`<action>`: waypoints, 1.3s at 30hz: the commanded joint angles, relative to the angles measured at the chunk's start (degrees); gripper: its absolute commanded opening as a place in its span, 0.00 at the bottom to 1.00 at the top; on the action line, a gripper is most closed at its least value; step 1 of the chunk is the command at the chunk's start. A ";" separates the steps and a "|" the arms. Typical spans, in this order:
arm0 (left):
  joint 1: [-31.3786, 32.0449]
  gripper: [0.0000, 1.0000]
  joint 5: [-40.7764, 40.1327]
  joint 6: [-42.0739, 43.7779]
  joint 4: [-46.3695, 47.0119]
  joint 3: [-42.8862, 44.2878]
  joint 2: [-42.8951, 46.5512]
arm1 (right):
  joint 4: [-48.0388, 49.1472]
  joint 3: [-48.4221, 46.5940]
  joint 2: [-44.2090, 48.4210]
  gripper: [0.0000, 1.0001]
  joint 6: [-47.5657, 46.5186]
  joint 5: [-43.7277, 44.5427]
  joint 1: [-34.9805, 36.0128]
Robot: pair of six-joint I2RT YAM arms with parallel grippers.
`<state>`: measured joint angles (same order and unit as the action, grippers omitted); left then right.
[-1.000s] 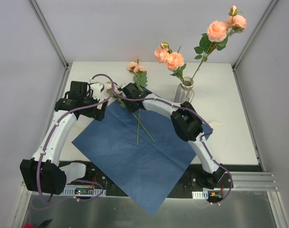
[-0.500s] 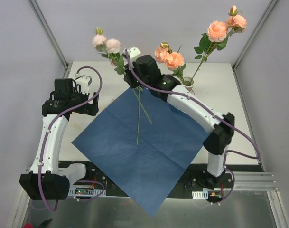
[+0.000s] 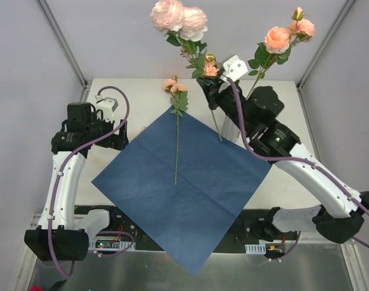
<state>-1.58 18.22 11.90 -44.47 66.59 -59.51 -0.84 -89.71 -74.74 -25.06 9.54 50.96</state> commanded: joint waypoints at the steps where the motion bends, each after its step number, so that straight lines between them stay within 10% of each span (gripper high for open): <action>1: -0.26 0.99 2.35 -0.65 -0.71 0.30 -0.35 | 16.73 4.89 7.14 0.01 -10.70 6.88 -1.38; 39: -0.26 0.99 2.79 2.34 -0.44 3.90 -4.22 | 51.64 17.80 -9.64 0.01 -14.49 21.47 -20.20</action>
<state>-1.58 20.93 12.97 -44.91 68.34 -63.77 44.16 -74.39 -84.82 -38.72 26.61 30.94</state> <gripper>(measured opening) 0.992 0.048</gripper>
